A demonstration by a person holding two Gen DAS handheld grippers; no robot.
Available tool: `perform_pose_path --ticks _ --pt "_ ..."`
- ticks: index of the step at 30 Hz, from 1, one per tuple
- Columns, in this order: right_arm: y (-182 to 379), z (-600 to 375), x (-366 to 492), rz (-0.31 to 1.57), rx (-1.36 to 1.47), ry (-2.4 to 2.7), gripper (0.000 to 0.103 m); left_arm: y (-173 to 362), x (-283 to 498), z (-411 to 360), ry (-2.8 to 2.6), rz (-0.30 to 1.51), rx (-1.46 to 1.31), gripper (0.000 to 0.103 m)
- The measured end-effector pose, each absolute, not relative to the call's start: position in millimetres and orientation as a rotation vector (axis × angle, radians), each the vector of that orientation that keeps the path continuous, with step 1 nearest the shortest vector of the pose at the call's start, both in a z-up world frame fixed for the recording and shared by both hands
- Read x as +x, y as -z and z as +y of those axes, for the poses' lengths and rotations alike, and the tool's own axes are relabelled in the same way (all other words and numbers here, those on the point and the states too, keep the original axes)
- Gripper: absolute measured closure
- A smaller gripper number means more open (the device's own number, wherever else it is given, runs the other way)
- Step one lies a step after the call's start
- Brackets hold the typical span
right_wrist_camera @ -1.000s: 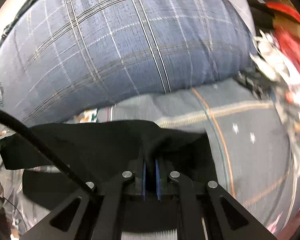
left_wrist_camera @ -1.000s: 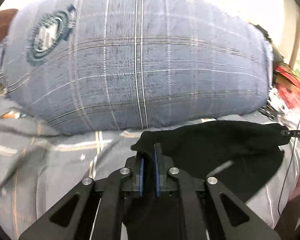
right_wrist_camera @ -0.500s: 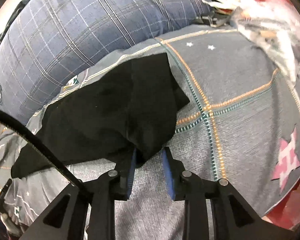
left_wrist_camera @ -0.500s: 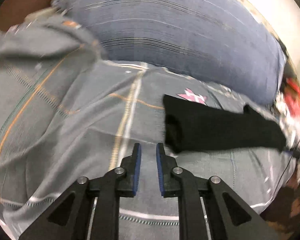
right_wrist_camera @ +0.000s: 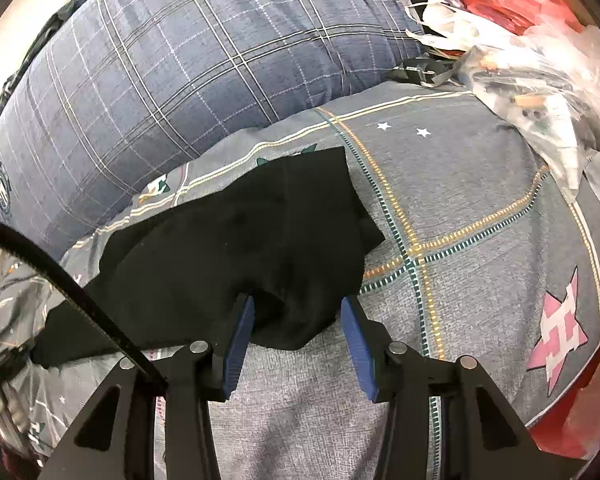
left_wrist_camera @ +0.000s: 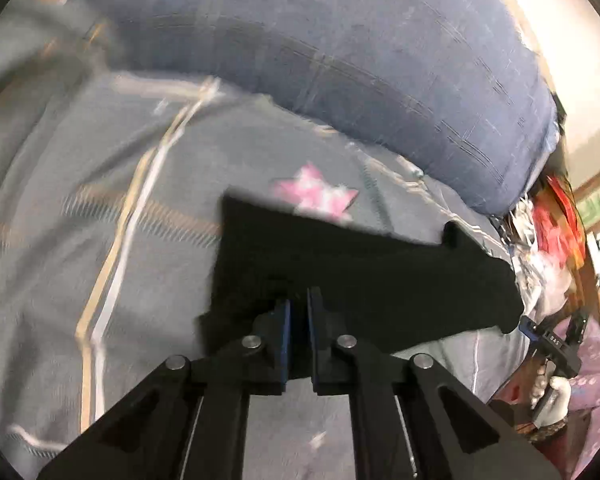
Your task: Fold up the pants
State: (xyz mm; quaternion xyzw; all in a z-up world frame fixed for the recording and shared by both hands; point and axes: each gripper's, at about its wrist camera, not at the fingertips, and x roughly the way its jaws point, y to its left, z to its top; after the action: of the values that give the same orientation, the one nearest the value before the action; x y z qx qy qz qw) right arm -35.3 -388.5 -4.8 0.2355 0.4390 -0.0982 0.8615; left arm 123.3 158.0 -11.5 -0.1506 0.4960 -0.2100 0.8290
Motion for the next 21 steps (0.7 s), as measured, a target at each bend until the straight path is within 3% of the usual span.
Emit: perform_pose_path --ticks 6,11,14,21 --pt "2 -383 -42 0.896 0.484 0.199 0.054 -63 102 133 0.535 0.820 -0.206 0.095" --pt "10 -381 -45 0.895 0.511 0.178 0.054 19 108 151 0.276 1.040 -0.059 0.090" --pt "15 -382 -45 0.902 0.530 0.179 0.053 56 105 188 0.207 1.130 -0.187 0.090" --pt "12 -394 -49 0.879 0.564 0.205 0.052 38 80 223 0.169 1.045 -0.313 0.085"
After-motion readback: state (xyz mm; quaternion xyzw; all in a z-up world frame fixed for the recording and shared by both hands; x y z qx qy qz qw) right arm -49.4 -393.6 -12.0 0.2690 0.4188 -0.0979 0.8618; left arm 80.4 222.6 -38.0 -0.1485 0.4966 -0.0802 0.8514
